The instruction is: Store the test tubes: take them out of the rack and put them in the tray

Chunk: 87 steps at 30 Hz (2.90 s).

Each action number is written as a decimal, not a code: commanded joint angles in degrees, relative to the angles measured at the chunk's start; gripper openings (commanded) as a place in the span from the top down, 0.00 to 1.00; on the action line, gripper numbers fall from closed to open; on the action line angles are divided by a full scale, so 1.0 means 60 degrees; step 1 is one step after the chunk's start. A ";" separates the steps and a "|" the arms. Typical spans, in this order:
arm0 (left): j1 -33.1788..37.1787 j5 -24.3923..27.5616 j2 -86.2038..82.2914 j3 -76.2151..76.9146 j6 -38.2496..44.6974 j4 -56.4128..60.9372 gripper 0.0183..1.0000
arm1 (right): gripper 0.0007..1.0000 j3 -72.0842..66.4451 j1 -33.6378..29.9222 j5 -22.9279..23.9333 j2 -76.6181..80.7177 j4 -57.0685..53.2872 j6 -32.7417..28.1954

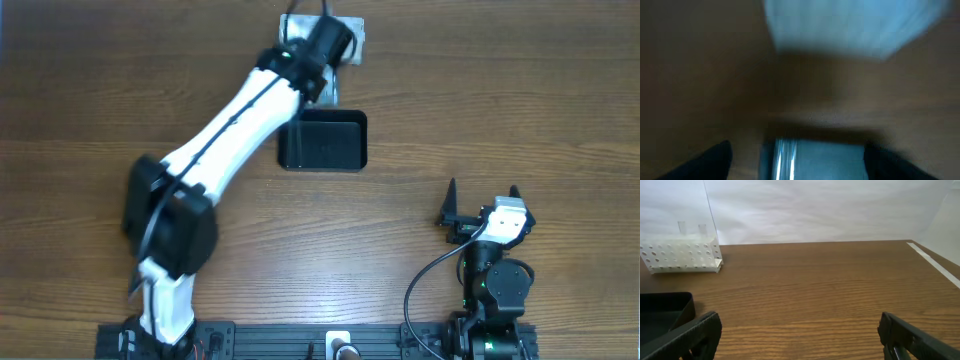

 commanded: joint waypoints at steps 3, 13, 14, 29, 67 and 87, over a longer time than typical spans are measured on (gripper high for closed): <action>0.0576 -0.1166 -0.3162 -0.0291 0.2914 0.2051 0.07 | 0.01 -0.0055 0.0066 0.0058 -0.0080 -0.0029 -0.0040; 0.2823 0.1552 -0.6706 -0.4648 0.3952 0.5224 0.02 | 0.01 -0.0055 0.0066 0.0058 -0.0080 -0.0029 -0.0044; 0.3064 0.1807 -0.7235 -0.5351 0.3952 0.5533 0.02 | 0.01 -0.0055 0.0066 0.0058 -0.0080 -0.0029 -0.0044; 0.5311 0.3767 -1.5424 -1.4637 0.3945 0.9082 0.00 | 0.01 -0.0055 0.0066 0.0058 -0.0080 -0.0029 -0.0044; 0.5319 0.4207 -1.9362 -1.7668 0.3883 0.7515 0.00 | 0.01 -0.0055 0.0066 0.0058 -0.0080 -0.0029 -0.0044; 0.5319 0.4207 -1.9362 -1.7668 0.3883 0.7515 0.00 | 0.01 -0.0055 0.0066 0.0058 -0.0080 -0.0029 -0.0044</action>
